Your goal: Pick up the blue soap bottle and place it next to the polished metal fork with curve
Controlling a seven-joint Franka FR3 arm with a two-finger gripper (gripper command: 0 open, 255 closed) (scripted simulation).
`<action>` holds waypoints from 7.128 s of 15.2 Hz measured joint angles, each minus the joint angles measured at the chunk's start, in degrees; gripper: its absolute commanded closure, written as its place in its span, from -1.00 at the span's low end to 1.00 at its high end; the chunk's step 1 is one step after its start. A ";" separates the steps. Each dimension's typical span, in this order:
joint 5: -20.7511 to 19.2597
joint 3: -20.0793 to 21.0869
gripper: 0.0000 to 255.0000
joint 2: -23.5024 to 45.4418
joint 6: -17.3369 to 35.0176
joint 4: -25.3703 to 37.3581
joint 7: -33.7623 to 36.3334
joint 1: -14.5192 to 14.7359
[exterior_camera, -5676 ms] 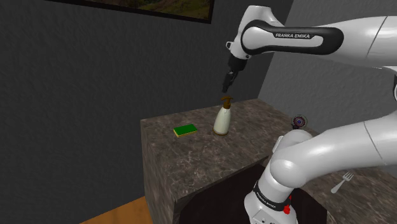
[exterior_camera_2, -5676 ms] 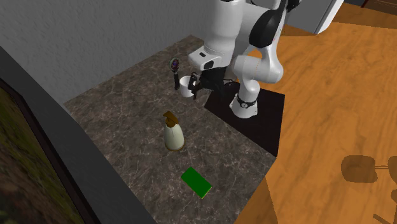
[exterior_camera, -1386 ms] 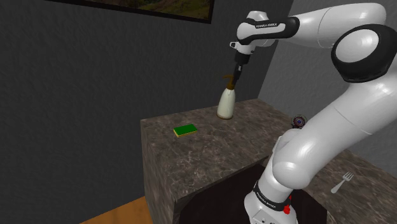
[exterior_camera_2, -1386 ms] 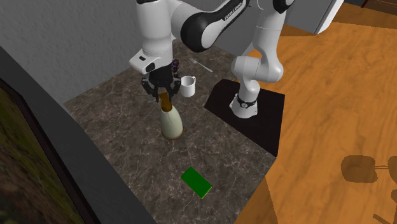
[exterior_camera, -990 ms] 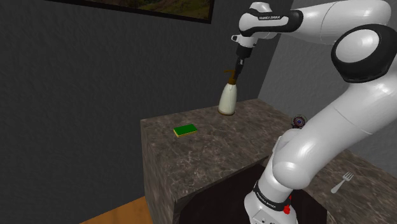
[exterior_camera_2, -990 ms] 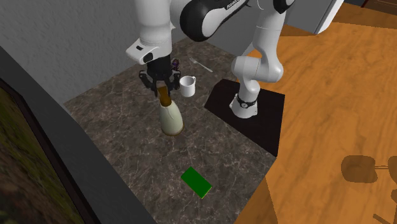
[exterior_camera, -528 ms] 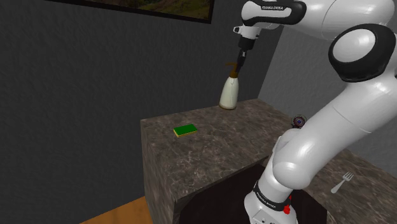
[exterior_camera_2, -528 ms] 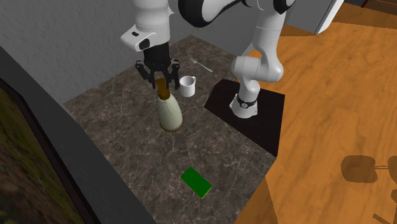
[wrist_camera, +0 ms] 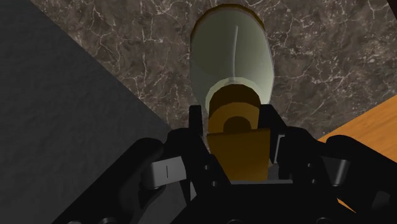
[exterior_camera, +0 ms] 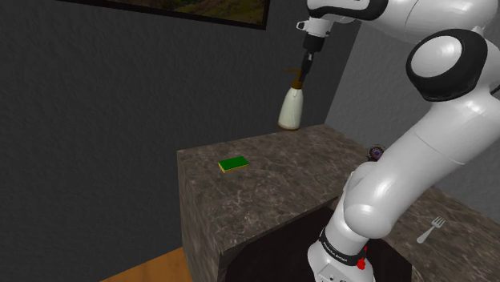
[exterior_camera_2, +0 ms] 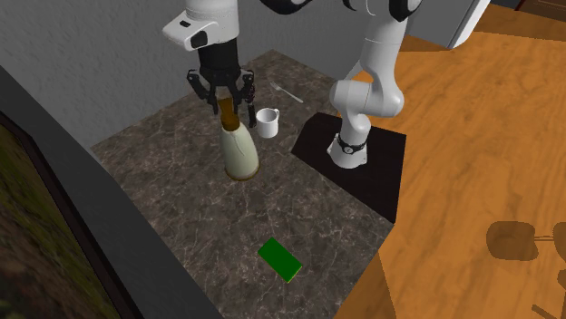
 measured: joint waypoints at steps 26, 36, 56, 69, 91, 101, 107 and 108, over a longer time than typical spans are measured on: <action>-5.56 2.27 1.00 -10.56 -16.16 7.17 -2.91 -2.67; -12.78 5.40 1.00 -27.07 -23.14 -0.84 -6.92 -8.87; -28.84 2.22 1.00 -44.98 -40.12 4.04 -28.30 -17.33; -45.46 -3.81 1.00 -45.77 -48.77 21.63 -52.33 -17.50; -54.11 -8.42 1.00 -56.52 -44.05 12.93 -60.01 -21.83; -55.47 -9.74 1.00 -63.77 -40.82 2.57 -57.72 -25.07; -56.95 -11.17 1.00 -67.67 -39.01 -2.55 -57.07 -26.74; -57.13 -11.41 1.00 -68.24 -38.68 -3.38 -56.82 -26.92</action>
